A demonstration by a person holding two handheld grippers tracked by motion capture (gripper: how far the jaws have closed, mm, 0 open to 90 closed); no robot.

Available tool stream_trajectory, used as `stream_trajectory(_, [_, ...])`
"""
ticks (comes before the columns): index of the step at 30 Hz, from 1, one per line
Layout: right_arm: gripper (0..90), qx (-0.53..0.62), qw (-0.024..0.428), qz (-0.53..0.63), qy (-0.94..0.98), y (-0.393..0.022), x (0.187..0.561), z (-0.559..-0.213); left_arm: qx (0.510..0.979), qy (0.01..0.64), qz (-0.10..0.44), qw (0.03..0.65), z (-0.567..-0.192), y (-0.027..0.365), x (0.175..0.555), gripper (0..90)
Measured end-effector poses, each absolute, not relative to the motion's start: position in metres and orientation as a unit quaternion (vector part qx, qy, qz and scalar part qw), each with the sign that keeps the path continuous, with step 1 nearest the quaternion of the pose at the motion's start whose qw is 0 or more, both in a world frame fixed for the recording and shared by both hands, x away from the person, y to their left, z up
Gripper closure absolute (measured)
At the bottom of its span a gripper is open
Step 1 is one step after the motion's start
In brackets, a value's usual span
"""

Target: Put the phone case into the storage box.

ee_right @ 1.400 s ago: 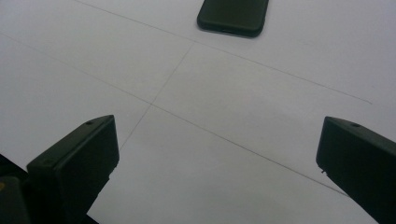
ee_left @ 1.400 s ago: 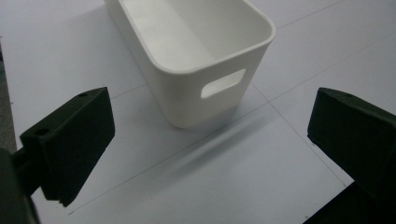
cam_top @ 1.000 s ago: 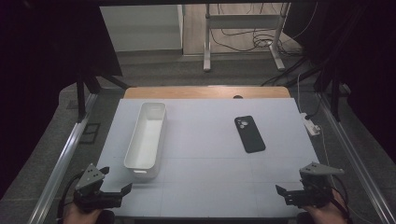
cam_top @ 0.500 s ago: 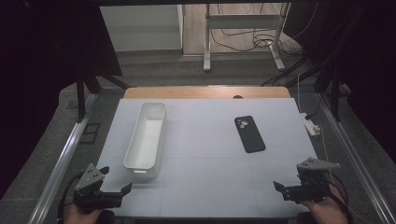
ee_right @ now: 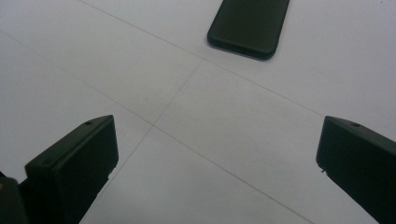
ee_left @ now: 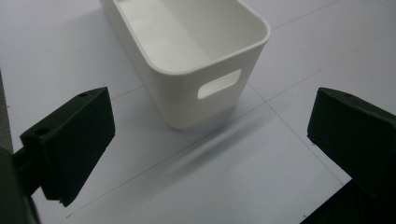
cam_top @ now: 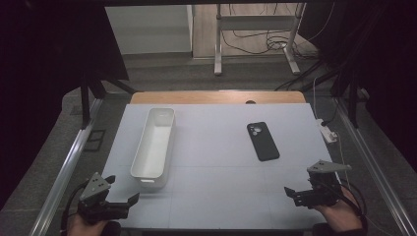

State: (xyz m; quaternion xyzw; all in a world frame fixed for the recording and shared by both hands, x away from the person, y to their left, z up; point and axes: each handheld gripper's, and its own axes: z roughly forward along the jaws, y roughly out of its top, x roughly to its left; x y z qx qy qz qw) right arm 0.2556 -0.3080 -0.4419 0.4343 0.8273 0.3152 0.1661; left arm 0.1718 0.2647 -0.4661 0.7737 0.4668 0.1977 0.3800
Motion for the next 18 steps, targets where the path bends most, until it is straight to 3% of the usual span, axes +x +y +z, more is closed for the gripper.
stream_trajectory(18, [0.0, 0.428, 0.156, 0.310, 0.835, -0.301, 0.280, -0.441, 0.774, 0.467, 0.197, 0.381, -0.466, 0.265, 0.172, 1.7])
